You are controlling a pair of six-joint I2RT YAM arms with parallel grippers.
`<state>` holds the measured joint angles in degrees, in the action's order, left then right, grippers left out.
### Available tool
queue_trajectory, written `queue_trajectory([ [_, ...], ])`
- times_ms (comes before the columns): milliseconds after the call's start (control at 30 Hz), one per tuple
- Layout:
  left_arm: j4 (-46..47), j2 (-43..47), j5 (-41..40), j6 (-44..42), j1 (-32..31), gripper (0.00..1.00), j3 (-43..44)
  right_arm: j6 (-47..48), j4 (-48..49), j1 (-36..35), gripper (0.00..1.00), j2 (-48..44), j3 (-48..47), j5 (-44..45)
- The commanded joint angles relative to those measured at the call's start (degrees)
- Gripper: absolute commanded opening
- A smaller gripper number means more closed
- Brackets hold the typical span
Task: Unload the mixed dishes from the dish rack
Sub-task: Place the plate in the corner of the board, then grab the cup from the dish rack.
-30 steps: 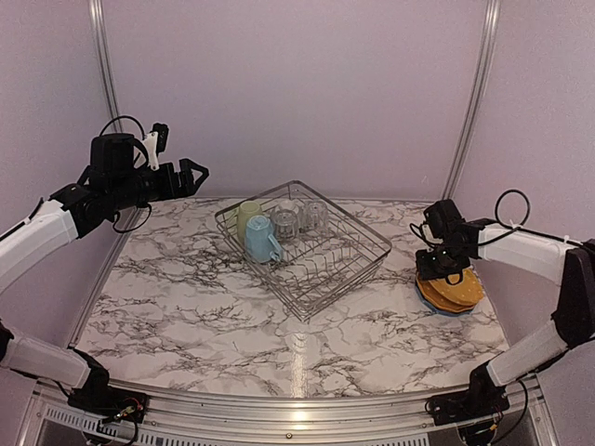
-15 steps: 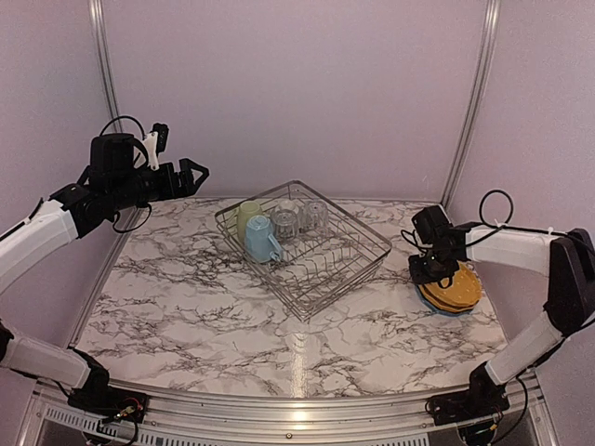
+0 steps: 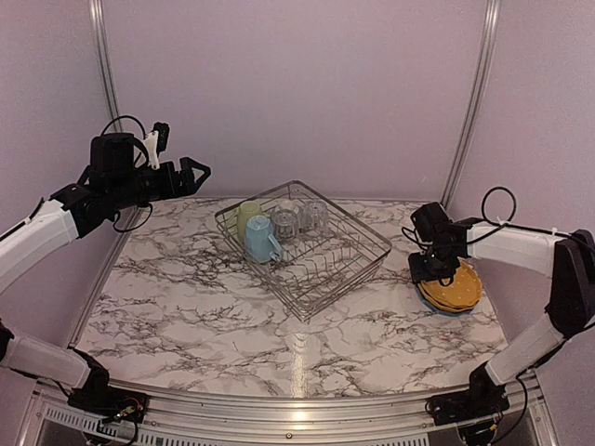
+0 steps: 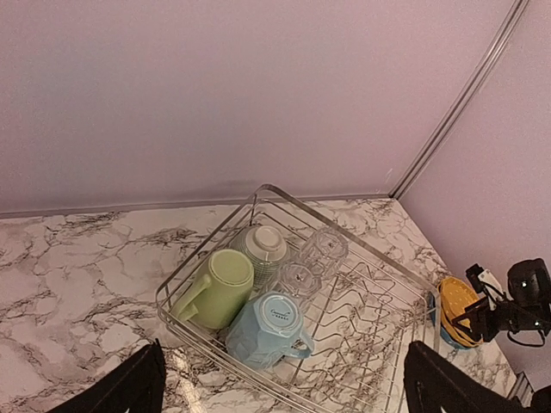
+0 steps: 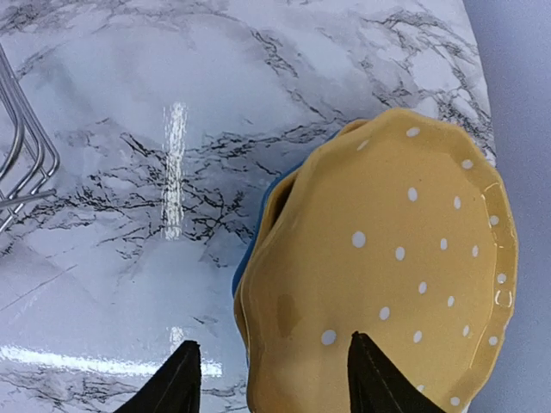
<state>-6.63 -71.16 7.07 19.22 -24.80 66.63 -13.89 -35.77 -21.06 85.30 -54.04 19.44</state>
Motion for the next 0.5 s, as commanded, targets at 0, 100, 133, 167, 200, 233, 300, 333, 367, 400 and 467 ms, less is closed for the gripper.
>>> queue_trajectory([
  [0, 1.0, -0.8, 1.2, 0.8, 0.1, 0.99, -0.3, -0.3, -2.5, -0.6, 0.61, -6.2, -4.7, -0.7],
  [100, 0.7, -0.8, 1.1, 0.9, 0.0, 0.99, -0.1, 0.8, 0.4, -0.6, 0.66, -9.9, -4.8, -6.0],
  [133, 0.7, -0.7, 1.0, 0.9, -0.1, 0.99, -0.1, 1.1, 2.0, -0.6, 0.67, -11.0, -4.3, -8.1],
  [167, 0.6, -0.7, 0.7, 0.8, 0.0, 0.99, -0.1, 1.4, 3.6, -0.5, 0.69, -11.6, -3.9, -10.0],
  [200, 0.5, -0.7, 0.4, 0.7, -0.1, 0.99, -0.1, 1.5, 5.0, -0.6, 0.72, -11.8, -4.0, -12.0],
  [233, 0.5, -0.7, 0.1, 0.7, -0.1, 0.99, -0.1, 1.4, 6.2, -0.6, 0.76, -11.6, -4.5, -13.2],
  [300, 0.3, -0.9, 0.0, 0.6, 0.0, 0.99, 0.0, 0.9, 7.6, -0.7, 0.8, -10.1, -6.2, -14.7],
  [333, 0.1, -1.1, 0.0, 0.8, 0.0, 0.99, 0.1, 0.8, 8.2, -1.2, 0.81, -9.1, -7.2, -15.1],
  [367, 0.0, -1.1, 0.4, 1.0, 0.0, 0.99, 0.3, 0.8, 9.5, -2.1, 0.81, -7.6, -8.3, -15.2],
  [400, -0.2, -1.2, 0.8, 1.2, 0.0, 0.99, 0.5, 1.0, 10.5, -3.2, 0.82, -6.4, -9.3, -15.1],
  [467, -0.2, -1.3, 1.8, 1.5, -0.1, 0.99, 0.7, 1.7, 13.8, -5.3, 0.82, -3.6, -11.0, -14.9],
])
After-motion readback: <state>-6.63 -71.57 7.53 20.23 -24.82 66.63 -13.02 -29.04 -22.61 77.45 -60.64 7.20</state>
